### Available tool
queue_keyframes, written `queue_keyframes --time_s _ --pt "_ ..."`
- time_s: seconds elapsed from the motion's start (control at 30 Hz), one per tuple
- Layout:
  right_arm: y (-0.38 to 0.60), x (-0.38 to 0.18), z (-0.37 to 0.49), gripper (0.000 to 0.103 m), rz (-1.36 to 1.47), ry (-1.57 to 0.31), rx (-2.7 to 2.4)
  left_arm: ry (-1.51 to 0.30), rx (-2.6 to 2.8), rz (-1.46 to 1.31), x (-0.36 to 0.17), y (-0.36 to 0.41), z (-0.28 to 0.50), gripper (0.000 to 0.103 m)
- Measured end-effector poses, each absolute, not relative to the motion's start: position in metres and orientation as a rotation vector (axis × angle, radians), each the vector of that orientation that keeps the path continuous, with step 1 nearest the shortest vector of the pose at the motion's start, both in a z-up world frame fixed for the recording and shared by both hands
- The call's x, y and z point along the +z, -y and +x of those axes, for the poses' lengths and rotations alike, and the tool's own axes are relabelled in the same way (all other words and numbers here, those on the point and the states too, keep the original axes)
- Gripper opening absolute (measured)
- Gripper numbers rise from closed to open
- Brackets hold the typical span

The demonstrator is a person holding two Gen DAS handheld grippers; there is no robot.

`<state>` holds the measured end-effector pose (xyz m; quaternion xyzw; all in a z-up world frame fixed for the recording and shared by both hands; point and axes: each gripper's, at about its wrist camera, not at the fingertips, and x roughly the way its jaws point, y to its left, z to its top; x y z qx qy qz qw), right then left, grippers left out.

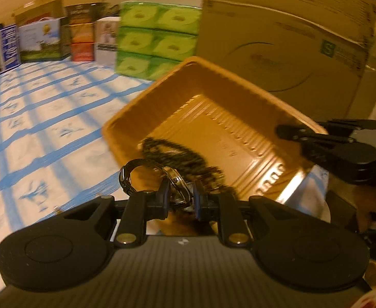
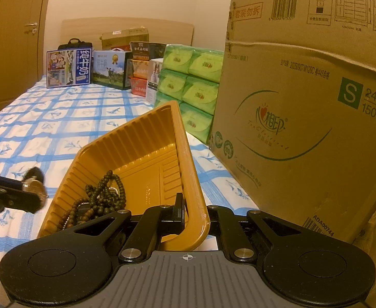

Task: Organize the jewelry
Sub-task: 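Lift the black bangle with the left tool over the orange tray, then open the left tool to drop the bangle into the tray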

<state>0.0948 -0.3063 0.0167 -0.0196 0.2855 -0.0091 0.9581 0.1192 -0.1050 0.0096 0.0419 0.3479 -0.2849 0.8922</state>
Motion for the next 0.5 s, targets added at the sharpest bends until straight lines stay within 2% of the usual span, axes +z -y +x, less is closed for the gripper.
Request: queue_keyframes --time_s 0.5 --pt "0.304 0.019 0.094 0.006 -0.037 -0.579 -0.018 -0.717 -0.766 0.127 0.003 0.146 0.121 0.016"
